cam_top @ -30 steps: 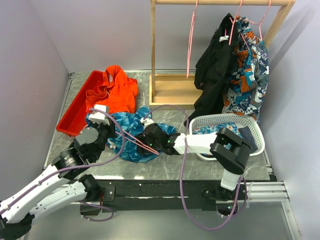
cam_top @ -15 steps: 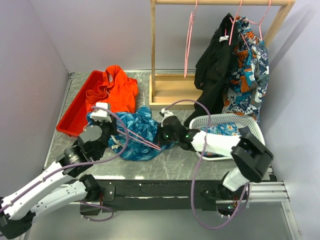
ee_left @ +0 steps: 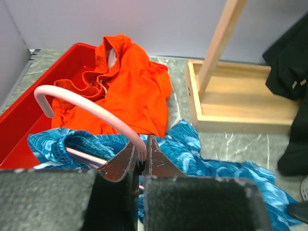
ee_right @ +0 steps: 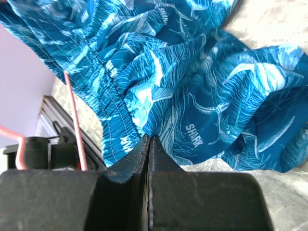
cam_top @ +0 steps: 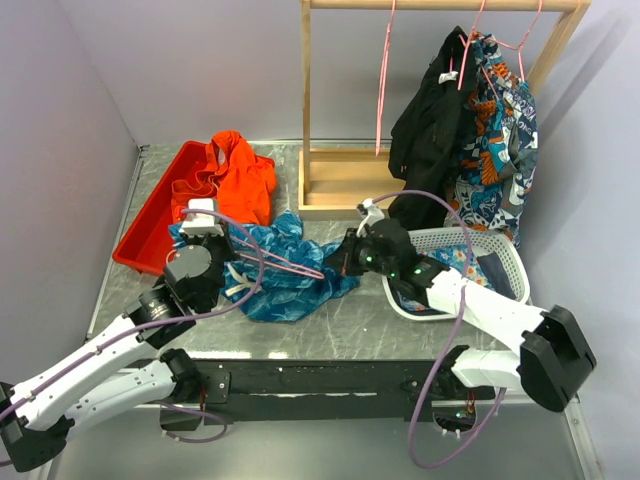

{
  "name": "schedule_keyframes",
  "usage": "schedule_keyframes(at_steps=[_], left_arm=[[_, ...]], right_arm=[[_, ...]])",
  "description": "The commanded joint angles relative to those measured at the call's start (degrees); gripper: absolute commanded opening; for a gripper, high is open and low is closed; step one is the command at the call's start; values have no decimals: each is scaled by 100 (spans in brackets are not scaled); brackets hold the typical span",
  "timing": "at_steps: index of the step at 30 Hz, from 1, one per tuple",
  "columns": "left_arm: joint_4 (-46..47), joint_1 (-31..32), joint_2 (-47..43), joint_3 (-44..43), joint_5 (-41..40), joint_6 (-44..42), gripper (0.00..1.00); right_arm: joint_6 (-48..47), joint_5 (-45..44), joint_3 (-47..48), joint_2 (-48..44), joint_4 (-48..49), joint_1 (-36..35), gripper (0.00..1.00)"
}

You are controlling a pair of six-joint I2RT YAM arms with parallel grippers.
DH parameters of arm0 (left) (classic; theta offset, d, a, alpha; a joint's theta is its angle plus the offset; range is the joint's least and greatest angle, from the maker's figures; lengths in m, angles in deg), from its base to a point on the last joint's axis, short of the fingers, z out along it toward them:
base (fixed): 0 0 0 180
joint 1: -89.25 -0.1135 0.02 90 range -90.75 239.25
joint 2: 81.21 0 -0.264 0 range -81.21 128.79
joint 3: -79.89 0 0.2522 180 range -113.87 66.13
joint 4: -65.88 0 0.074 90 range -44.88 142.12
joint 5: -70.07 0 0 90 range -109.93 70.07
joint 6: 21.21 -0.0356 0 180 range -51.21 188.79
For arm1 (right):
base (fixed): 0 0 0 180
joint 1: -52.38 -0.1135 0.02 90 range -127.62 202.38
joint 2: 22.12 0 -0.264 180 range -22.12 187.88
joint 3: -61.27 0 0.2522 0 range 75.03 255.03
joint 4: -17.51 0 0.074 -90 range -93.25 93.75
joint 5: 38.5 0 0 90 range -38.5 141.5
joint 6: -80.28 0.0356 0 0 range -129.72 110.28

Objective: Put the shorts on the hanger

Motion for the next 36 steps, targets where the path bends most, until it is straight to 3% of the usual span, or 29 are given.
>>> schedule_keyframes(at_steps=[1, 19, 26, 36], left_arm=[[704, 3, 10, 59, -582, -280, 1], [1250, 3, -78, 279, -960, -623, 1], [1400, 3, 177, 183, -1435, -597, 1], [1594, 29, 352, 77, -1347, -316, 1]], right_arm=[[32, 326, 52, -375, -327, 238, 0], [753, 1731, 218, -859, -644, 1460, 0], [910, 1890, 263, -1113, -881, 1513, 0], [1569, 2004, 640, -1421, -969, 1496, 0]])
